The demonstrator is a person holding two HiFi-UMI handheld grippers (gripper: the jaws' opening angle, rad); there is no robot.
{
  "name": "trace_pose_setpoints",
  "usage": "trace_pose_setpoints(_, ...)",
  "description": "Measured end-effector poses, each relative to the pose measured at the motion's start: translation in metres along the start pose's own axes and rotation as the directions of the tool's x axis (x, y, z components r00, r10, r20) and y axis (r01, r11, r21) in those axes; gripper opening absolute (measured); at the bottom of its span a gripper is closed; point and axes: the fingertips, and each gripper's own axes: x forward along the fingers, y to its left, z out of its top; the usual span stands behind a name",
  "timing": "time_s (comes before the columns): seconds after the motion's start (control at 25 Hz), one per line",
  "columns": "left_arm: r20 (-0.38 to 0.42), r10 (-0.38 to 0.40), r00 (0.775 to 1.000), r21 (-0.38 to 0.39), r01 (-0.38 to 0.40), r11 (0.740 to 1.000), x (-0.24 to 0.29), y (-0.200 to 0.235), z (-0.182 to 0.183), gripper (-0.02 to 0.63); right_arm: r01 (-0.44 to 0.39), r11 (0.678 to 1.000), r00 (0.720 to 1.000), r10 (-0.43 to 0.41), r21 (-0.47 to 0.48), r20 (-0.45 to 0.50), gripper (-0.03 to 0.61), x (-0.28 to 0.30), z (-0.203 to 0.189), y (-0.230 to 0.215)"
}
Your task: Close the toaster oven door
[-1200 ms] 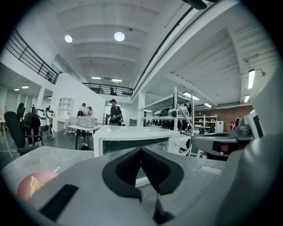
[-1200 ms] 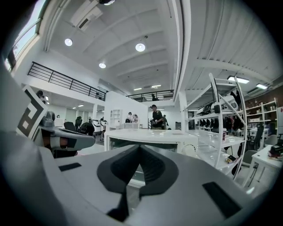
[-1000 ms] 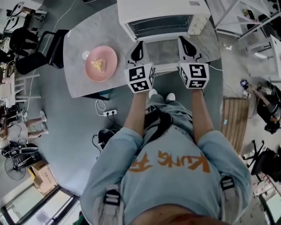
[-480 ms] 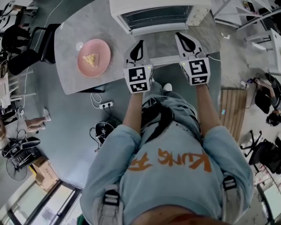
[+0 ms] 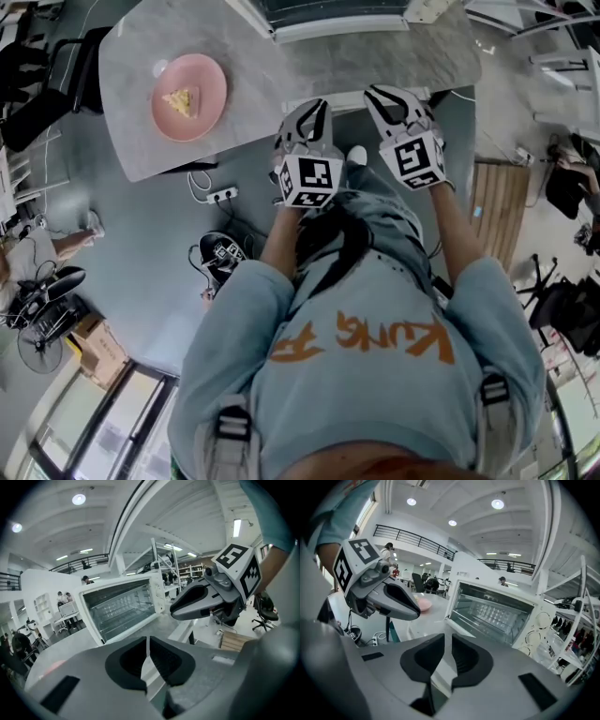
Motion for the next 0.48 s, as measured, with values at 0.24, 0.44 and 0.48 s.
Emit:
trace_pose_setpoints(0.24, -0.120, -0.074, 0.990, 0.138, 0.090, 0.986, 0.011, -0.035, -0.044, 0.075, -0.058, 0.994, 0.991, 0.046, -0.088, -0.128, 0.093, -0.002, -0.049, 0.033)
trace_pose_setpoints(0.44, -0.208, -0.019, 0.978, 0.307, 0.084, 0.948, 0.021, -0.044, -0.069, 0.093, -0.070, 0.966, 0.976, 0.016, -0.247, -0.215, 0.112, 0.000, -0.076, 0.047)
trace_pose_setpoints(0.48, -0.222, -0.004, 0.975, 0.336, 0.080, 0.938, 0.024, -0.045, -0.073, 0.098, -0.071, 0.958, 0.973, 0.005, -0.279, -0.229, 0.114, 0.001, -0.081, 0.048)
